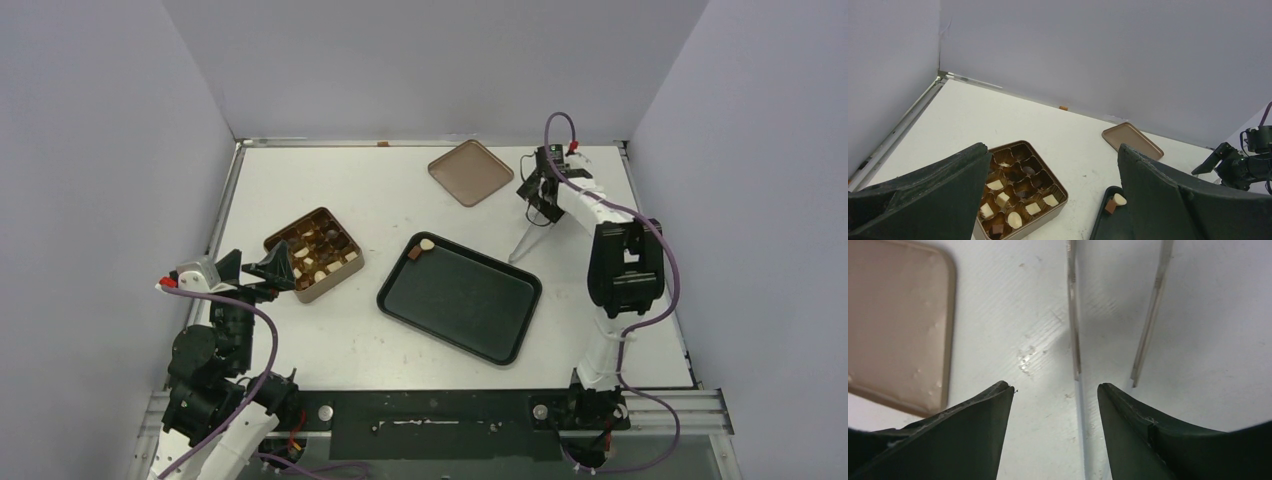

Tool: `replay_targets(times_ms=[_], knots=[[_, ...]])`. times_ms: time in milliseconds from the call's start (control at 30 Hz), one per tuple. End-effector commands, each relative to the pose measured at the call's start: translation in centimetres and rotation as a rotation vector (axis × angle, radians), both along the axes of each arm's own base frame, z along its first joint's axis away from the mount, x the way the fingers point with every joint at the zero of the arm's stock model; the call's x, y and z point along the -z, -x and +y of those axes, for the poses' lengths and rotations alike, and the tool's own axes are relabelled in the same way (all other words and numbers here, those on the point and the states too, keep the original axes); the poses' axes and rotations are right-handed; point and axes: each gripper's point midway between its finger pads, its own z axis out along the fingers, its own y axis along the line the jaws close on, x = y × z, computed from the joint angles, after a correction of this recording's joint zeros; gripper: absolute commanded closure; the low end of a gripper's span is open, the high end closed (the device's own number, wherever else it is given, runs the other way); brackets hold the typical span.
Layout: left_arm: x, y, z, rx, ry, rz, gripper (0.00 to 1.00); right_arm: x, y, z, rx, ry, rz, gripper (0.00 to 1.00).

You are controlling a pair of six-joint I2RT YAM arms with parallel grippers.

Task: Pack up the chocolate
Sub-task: Place the clamp at the center of the board, then pick up the box lid from the center of the board.

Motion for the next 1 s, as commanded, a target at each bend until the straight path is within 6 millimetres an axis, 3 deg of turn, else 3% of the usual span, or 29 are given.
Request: replay_targets(times_ms=[0,433,700,967], knots=[[-0.9,0.2,0.0,0.004,0.0,-0.034,0.03,-4.1,-3.0,3.0,-0.069,-0.038,-0.144,0.37],[-0.9,0.3,0.0,0.008,0.003,-0.037,0.03,-0.9,-7.8,9.3,-0.127,-0.145,-0.175,0.5],[-1.0,0.4,0.0,0.008,0.005,-0.04,0.03,1.3,-9.2,11.2,-0.132,-0.207,-0.173,0.54],[-1.0,0.5,0.0,0.012,0.005,-0.044,0.03,2.2,-9.5,11.6,-0.128,-0.222,-0.166,0.55]])
